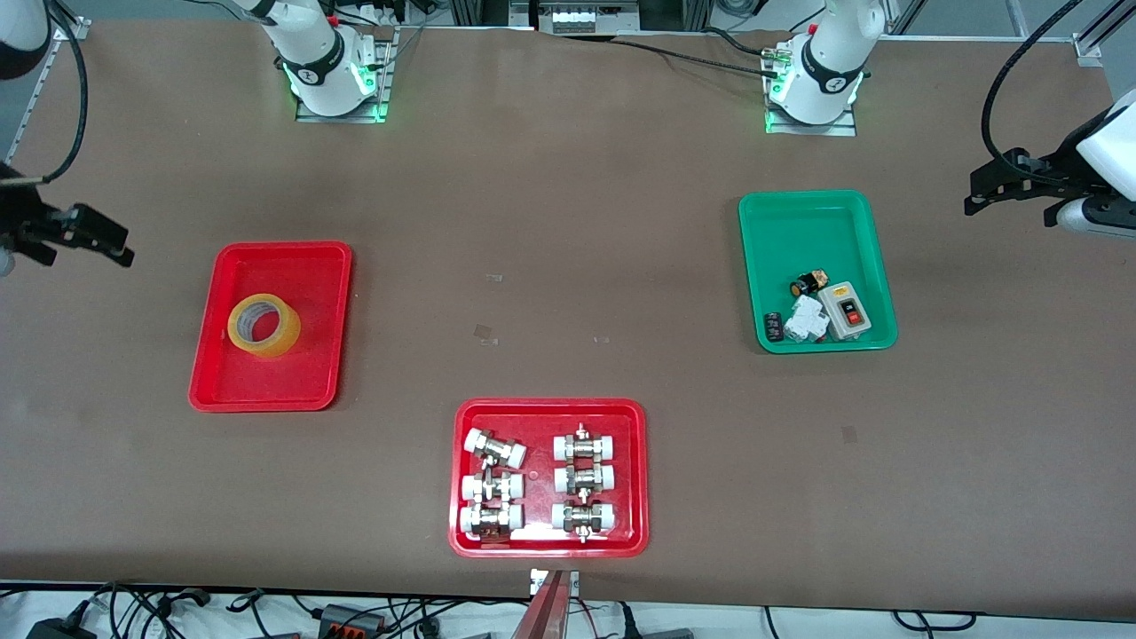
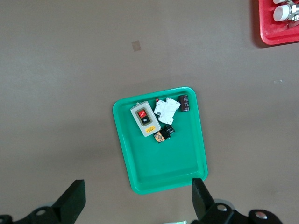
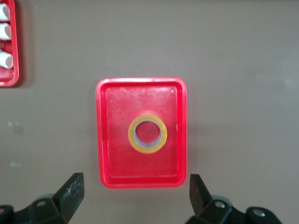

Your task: Left arm passes tape to right arm into tray

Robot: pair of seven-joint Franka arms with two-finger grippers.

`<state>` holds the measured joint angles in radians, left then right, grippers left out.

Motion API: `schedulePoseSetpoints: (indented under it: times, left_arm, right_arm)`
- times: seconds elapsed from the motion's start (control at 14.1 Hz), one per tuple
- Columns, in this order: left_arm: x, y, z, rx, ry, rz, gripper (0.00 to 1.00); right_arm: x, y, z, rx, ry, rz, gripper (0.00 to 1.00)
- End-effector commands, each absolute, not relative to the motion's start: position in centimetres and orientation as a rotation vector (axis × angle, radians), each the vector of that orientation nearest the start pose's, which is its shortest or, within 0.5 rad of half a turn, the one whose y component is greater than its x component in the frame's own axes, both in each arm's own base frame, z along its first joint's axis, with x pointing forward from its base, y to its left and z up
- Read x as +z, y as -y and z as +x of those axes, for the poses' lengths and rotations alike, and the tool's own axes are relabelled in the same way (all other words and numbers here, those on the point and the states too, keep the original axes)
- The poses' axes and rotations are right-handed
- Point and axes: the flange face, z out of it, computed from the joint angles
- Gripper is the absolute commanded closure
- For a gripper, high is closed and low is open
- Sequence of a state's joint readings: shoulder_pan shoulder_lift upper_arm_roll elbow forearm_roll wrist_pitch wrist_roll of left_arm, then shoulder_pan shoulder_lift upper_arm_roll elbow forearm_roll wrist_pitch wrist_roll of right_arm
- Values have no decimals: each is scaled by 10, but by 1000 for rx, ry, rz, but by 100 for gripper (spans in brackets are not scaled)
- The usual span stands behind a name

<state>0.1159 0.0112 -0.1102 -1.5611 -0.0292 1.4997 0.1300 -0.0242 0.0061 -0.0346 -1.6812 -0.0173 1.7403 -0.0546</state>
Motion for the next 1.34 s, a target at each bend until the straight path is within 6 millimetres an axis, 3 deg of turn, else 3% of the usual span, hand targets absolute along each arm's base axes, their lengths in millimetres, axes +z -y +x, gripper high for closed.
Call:
schedulePoseSetpoints:
  times: [0.0,0.42,1.27]
  left_arm:
    - [619,1,550,121,-222,-3157,0]
    - [618,-12,549,130,-208,-3160,0]
    - [619,-11,549,128,-198,-3160,0]
  right_arm:
    - [584,30,549,-14,20,-3154,0]
    - [586,28,550,-33,22,-3155,0]
    - [592,30,543,-4,11,-3149,0]
